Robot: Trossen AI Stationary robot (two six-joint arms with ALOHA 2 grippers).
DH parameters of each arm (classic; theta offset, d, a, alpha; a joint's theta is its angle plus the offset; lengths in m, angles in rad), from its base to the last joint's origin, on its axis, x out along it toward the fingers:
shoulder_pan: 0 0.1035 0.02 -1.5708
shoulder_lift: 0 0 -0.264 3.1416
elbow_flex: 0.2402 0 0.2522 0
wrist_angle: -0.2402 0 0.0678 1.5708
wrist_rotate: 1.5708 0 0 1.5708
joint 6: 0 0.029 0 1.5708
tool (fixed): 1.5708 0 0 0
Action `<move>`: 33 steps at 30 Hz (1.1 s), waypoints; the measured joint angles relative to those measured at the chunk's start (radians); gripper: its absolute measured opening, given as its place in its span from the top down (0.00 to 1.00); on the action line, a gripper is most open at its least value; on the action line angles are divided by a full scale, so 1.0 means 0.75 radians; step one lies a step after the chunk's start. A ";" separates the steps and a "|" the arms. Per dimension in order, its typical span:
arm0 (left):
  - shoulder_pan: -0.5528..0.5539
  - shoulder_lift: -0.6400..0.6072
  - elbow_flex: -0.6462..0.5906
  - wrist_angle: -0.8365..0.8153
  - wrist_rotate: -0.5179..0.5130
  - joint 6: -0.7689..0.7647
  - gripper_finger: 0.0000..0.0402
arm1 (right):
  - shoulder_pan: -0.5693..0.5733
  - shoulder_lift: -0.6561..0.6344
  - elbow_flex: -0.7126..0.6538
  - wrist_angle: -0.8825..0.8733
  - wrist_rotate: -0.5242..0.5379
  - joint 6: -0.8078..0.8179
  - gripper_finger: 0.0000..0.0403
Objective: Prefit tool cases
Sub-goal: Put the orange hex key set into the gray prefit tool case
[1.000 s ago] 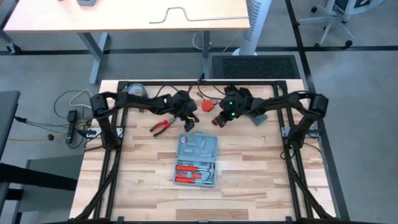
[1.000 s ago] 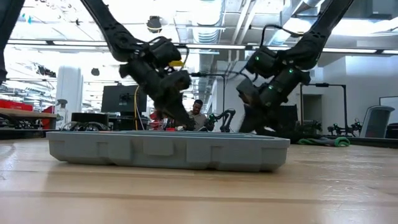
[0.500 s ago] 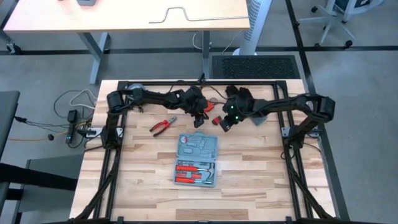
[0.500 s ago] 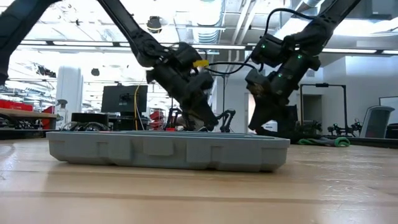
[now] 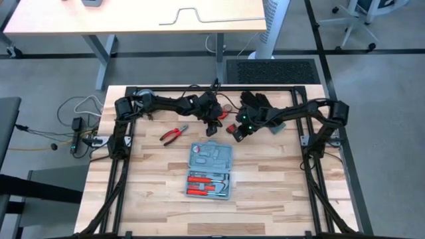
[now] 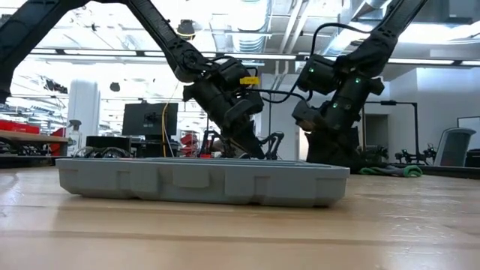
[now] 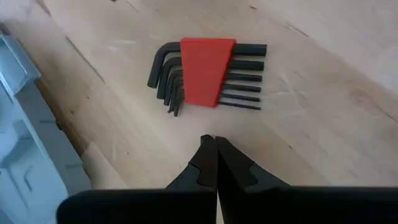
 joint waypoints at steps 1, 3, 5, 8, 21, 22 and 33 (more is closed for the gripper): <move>0.000 0.001 0.000 -0.003 0.000 -0.001 1.00 | -0.001 0.008 0.000 0.015 -0.002 0.000 1.00; 0.001 0.000 0.000 -0.002 0.001 -0.007 1.00 | -0.009 0.012 -0.001 0.046 -0.009 0.001 1.00; 0.001 0.000 0.000 -0.005 0.001 -0.014 1.00 | -0.022 0.016 -0.003 0.081 -0.011 0.001 1.00; 0.000 0.000 0.000 -0.010 0.002 -0.014 1.00 | -0.054 0.020 -0.005 0.140 -0.019 -0.001 1.00; 0.010 -0.031 -0.002 -0.176 0.003 0.002 1.00 | -0.125 0.001 -0.002 0.231 -0.025 -0.010 1.00; 0.011 -0.043 -0.002 -0.207 -0.003 0.009 1.00 | -0.130 0.013 -0.002 0.223 -0.022 -0.002 1.00; 0.060 -0.315 -0.262 -0.215 0.003 -0.011 1.00 | -0.168 0.145 0.022 0.281 -0.053 0.050 1.00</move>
